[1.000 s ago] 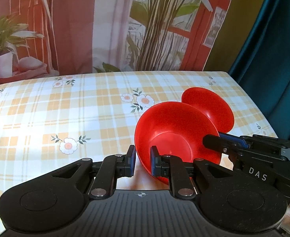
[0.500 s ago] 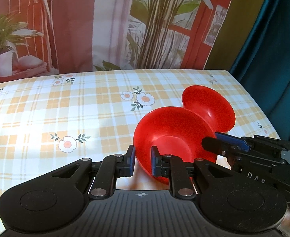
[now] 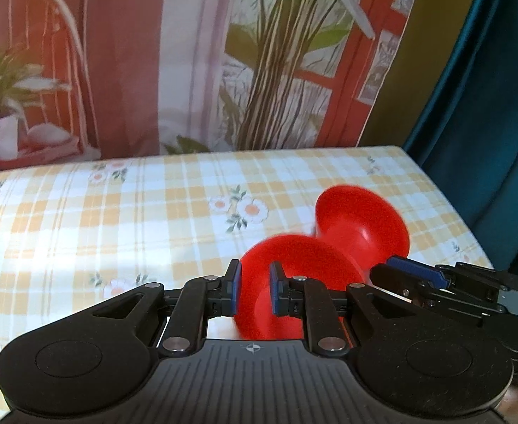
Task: Organize plates and bowls
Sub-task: 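Lift the held red bowl and carry it onto the other red bowl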
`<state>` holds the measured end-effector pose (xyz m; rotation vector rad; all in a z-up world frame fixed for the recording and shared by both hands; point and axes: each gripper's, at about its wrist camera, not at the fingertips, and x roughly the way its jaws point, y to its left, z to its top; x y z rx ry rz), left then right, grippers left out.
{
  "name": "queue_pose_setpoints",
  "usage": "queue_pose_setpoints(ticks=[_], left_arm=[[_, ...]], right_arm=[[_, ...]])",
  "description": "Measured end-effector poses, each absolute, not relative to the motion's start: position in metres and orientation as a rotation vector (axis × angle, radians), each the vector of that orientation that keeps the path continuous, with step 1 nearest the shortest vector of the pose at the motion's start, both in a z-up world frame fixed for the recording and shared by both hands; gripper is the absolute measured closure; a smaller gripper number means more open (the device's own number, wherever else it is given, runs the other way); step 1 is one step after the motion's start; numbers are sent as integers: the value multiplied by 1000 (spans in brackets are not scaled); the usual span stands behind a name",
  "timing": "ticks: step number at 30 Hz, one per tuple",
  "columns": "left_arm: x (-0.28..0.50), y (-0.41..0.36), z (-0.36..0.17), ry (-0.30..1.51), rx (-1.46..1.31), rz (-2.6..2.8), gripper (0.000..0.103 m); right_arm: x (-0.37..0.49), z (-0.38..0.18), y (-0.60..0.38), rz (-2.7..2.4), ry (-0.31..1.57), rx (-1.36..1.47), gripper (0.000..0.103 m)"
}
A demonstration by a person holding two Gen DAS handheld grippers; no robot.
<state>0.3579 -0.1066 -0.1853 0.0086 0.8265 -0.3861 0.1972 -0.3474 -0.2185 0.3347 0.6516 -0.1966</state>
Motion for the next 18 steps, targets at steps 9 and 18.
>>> queue_pose_setpoints(ticks=[9, 18], left_arm=[[391, -141, -171, 778, 21, -424, 85], [418, -190, -204, 857, 90, -460, 85]], right_arm=[[194, -229, -390, -320, 614, 357, 82], [187, -249, -406, -348, 603, 441, 80]])
